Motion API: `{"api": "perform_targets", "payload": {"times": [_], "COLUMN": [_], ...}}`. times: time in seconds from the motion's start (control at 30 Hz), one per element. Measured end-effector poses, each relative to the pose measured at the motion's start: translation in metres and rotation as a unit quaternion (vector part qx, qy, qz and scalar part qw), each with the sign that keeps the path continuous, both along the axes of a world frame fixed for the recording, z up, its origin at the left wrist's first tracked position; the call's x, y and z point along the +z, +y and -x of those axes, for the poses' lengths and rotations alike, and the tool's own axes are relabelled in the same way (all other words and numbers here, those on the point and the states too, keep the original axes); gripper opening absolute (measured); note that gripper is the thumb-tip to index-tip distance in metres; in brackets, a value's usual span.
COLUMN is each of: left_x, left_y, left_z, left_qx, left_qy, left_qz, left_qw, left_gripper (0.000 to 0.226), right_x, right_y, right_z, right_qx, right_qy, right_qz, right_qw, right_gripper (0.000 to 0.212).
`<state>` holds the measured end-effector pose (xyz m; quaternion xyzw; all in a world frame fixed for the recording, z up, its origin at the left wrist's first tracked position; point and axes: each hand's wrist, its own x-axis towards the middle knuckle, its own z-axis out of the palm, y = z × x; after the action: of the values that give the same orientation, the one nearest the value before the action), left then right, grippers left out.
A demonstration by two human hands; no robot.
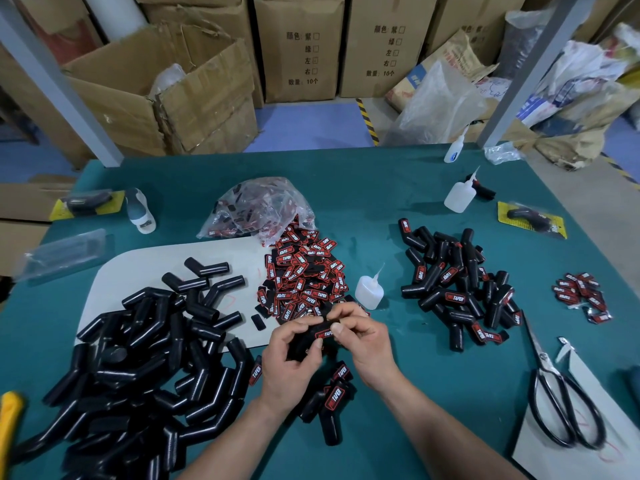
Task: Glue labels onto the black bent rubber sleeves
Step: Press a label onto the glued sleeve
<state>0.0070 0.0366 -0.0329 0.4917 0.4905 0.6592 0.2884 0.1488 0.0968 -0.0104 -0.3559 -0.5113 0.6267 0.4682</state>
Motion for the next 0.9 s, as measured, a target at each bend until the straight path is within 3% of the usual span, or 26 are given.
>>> {"api": "perform_targets", "payload": {"times": [0.27, 0.43, 0.6, 0.7, 0.8, 0.9], "left_x": [0.0004, 0.0018, 0.0032, 0.0033, 0.0030, 0.0035], "left_y": [0.0025, 0.0036, -0.0004, -0.0007, -0.0001, 0.0042], "left_z": [0.0043, 0.0041, -0.0014, -0.0023, 0.0006, 0.0060], "left_qx": [0.006, -0.027, -0.030, -0.040, -0.014, 0.059], "left_qy": [0.135, 0.164, 0.068, 0.017, -0.023, -0.026], "left_qz": [-0.037, -0.020, 0.023, 0.014, -0.003, 0.008], "left_qw": [0.990, 0.986, 0.997, 0.999, 1.000, 0.998], "left_gripper": [0.019, 0.031, 0.060, 0.064, 0.048, 0.011], "right_x": [0.0001, -0.0010, -0.0024, -0.0034, -0.0034, -0.0046], "right_y": [0.0005, 0.0023, 0.0031, 0.0023, 0.0010, 0.0013], "right_z": [-0.0009, -0.0013, -0.0015, -0.0012, 0.0000, 0.0000], "right_qx": [-0.011, -0.002, 0.000, -0.004, -0.003, -0.011], "right_qy": [-0.005, -0.009, -0.008, -0.010, -0.012, -0.012], "right_qz": [-0.030, -0.024, -0.017, -0.023, -0.034, -0.039], "right_qw": [0.999, 1.000, 1.000, 1.000, 0.999, 0.999], "right_gripper": [0.019, 0.017, 0.018, 0.018, 0.014, 0.017]}}
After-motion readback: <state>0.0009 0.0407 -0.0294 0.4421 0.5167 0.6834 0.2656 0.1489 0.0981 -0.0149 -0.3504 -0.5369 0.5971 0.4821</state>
